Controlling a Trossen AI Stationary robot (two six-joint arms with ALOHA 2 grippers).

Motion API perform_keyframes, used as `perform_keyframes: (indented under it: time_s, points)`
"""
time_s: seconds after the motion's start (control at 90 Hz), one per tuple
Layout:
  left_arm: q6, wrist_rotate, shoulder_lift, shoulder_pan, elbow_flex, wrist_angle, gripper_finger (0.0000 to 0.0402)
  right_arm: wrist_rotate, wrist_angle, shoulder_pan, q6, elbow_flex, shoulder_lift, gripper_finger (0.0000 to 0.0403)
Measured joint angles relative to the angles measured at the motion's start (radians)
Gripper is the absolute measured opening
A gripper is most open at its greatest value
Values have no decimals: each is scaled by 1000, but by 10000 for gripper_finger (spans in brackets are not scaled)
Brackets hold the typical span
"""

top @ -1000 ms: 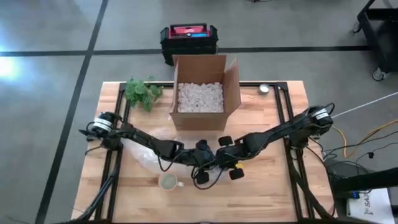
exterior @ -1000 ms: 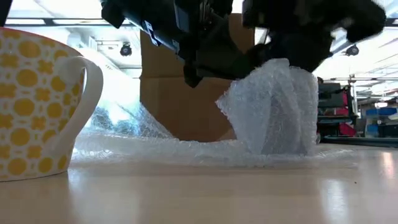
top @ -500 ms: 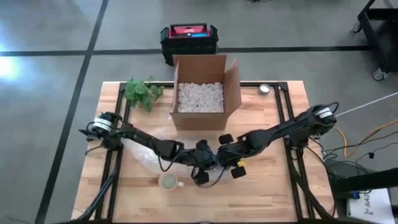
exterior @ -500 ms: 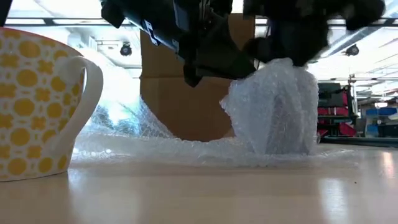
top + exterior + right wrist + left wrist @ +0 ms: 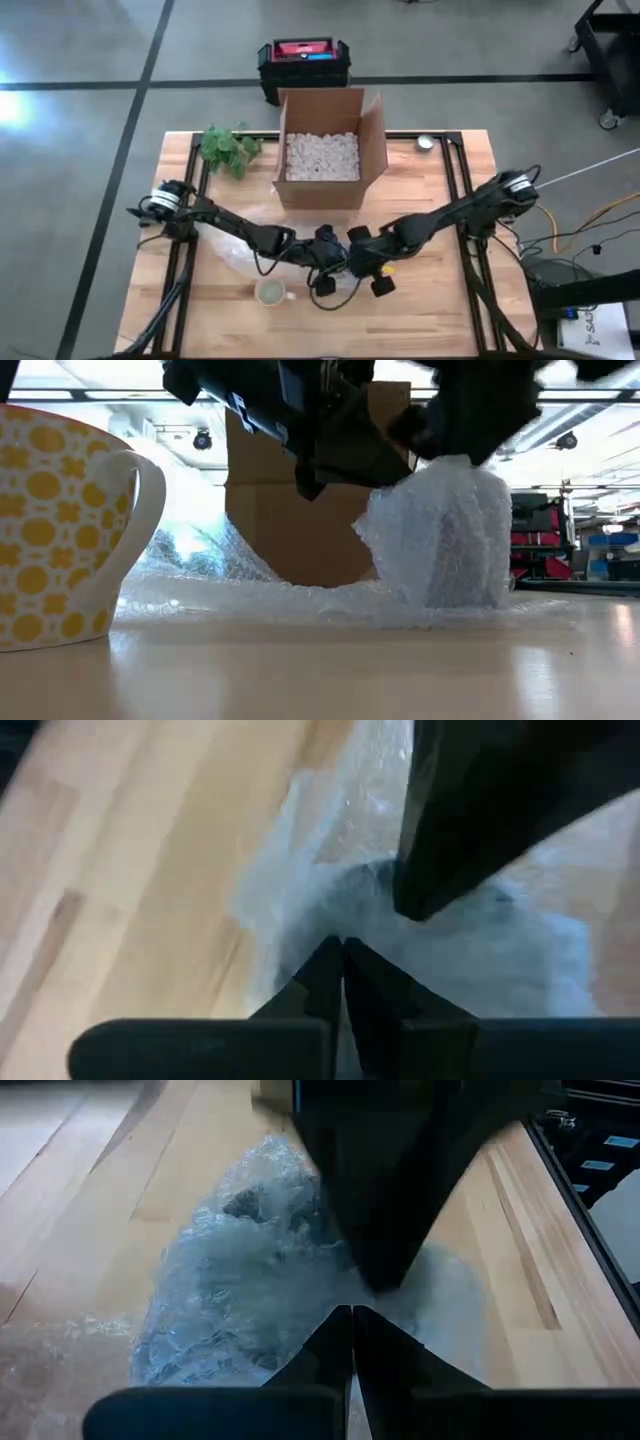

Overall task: Wrap mug
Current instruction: Wrap the blue mug with the right bubble wrap

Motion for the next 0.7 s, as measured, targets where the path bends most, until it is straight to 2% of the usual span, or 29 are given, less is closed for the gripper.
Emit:
perform_keyframes:
  time_s: [0.178,0.333,0.456,0.7]
  points:
    - [-2,-1,0,0,-1,1,0,43,-6,-13,-20,0,87,1]
    - [-2,-1,0,0,-1,2,0,48,-9,-21,-48,4,99,2]
    - [-2,-2,0,0,-1,2,0,59,-57,-19,-39,24,47,2]
    - [-3,0,0,0,-1,2,0,49,-128,-17,78,34,-107,9]
